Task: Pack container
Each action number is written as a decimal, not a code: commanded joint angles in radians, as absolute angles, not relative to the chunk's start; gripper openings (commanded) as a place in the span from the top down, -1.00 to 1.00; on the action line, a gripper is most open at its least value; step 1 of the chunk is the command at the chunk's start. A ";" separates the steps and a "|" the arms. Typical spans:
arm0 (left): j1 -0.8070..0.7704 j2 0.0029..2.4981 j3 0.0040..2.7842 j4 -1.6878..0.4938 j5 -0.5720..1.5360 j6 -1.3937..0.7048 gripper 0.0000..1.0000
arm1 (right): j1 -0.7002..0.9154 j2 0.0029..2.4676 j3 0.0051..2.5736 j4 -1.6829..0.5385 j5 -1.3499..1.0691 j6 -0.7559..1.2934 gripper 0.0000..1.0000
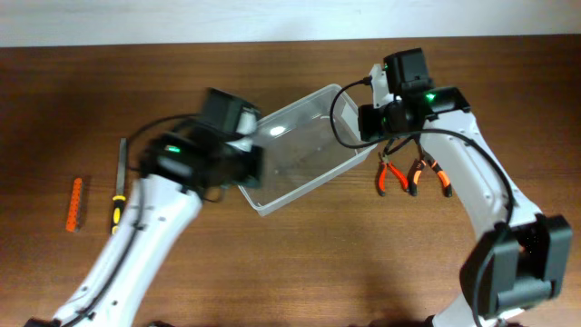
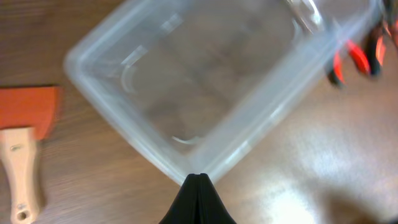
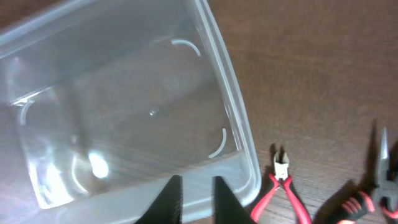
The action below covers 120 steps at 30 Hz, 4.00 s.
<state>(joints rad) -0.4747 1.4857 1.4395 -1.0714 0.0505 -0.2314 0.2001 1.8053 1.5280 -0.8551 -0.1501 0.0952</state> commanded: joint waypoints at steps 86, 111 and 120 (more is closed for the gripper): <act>0.167 1.591 1.531 -1.201 -0.349 -0.257 0.11 | 0.064 2.131 1.760 -1.055 -0.390 0.033 0.92; 0.183 1.661 1.341 -1.167 -0.064 0.001 -0.14 | -0.274 1.970 1.921 -1.285 -0.279 0.141 0.78; 0.183 1.764 1.275 -1.001 -0.038 0.136 -0.06 | -0.497 1.918 1.922 -1.337 -0.276 0.140 -0.97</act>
<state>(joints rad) 0.1772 1.7473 1.2789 -1.0256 -0.0746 0.0711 -0.4580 1.9160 1.9133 -1.3308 -0.2840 0.1341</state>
